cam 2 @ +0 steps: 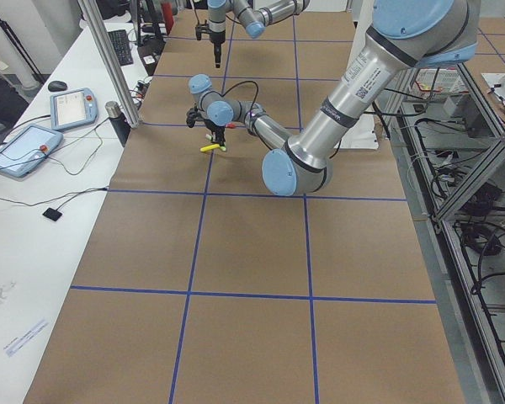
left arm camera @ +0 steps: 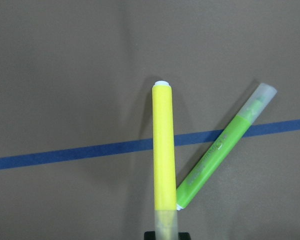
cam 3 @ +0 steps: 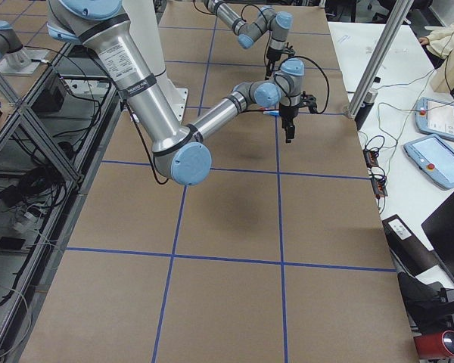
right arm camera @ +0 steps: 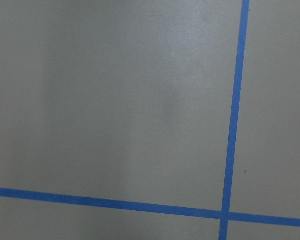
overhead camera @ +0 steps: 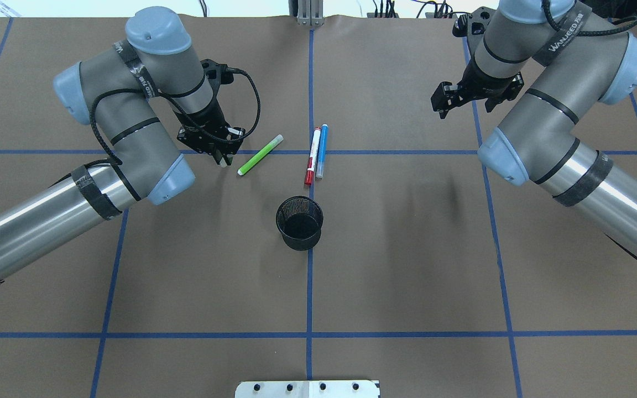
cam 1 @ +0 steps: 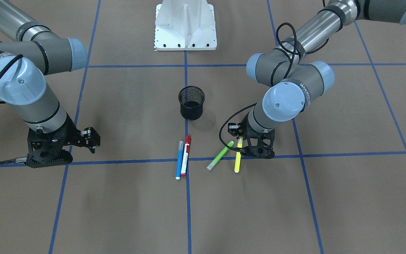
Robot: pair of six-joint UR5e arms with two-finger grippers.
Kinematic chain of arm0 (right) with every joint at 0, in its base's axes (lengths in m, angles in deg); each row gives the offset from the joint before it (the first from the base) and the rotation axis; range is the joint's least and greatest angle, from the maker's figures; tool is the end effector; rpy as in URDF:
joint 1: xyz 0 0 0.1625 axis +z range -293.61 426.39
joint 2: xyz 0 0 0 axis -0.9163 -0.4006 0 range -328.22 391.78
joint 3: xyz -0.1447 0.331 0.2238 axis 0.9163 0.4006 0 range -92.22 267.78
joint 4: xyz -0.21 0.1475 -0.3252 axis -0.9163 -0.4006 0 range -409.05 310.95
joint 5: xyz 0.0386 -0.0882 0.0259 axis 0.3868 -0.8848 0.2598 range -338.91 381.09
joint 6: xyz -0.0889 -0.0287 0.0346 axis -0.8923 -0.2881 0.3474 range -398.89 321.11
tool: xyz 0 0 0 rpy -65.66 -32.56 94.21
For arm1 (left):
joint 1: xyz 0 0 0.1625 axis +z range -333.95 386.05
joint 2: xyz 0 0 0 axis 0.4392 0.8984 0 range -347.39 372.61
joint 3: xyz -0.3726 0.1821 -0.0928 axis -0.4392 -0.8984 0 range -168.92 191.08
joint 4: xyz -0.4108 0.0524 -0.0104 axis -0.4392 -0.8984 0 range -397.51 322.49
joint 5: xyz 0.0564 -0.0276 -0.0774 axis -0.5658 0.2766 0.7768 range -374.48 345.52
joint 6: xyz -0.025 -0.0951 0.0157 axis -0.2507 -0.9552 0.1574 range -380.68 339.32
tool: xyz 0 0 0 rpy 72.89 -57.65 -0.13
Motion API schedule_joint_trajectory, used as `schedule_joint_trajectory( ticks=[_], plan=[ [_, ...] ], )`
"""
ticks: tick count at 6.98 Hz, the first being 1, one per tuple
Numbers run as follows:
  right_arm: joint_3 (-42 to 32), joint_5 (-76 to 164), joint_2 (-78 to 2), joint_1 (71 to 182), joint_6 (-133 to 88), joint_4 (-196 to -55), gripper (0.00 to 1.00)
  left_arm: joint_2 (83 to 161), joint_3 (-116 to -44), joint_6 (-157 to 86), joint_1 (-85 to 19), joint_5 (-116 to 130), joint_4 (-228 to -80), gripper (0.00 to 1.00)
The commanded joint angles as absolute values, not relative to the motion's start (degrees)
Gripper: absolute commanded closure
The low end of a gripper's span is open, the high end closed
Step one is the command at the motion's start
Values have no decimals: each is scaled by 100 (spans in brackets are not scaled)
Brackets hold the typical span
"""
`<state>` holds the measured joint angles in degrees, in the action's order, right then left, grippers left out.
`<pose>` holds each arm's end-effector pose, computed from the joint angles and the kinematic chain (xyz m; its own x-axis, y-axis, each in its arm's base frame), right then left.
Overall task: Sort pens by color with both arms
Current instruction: 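Lower the yellow highlighter beside the green marker and open the left gripper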
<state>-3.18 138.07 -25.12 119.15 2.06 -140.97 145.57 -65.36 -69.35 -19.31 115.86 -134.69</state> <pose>-0.3466 -0.6015 0.3209 0.7613 -0.1106 0.6389 0.0177 0.9885 0.1501 0.4825 -0.5868 0.2825 0.6027 0.1059 -0.7909 -0.1688 0.9856 0.0033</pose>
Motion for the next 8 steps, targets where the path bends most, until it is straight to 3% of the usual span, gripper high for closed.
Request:
schedule_joint_trajectory(
  ticks=[1,4,5,6,8],
  plan=[
    [-292,13807,-2509,11912,206,-14090,1,14550,-6547,-6937,-1930,11586,-13471,62],
    [-292,13807,-2509,11921,206,-14055,1,14585,-6608,-6964,-1921,11586,-13454,47],
    [-292,13807,-2509,11938,206,-14028,1,14568,-6826,-7016,-1965,11586,-13402,30],
    [-292,13824,-2474,11964,232,-14002,1,14550,-7037,-7025,-2157,11604,-13314,1],
    [-292,13868,-2491,12165,172,-13940,1,14306,-7528,-6833,-2761,11674,-12953,1]
  ],
)
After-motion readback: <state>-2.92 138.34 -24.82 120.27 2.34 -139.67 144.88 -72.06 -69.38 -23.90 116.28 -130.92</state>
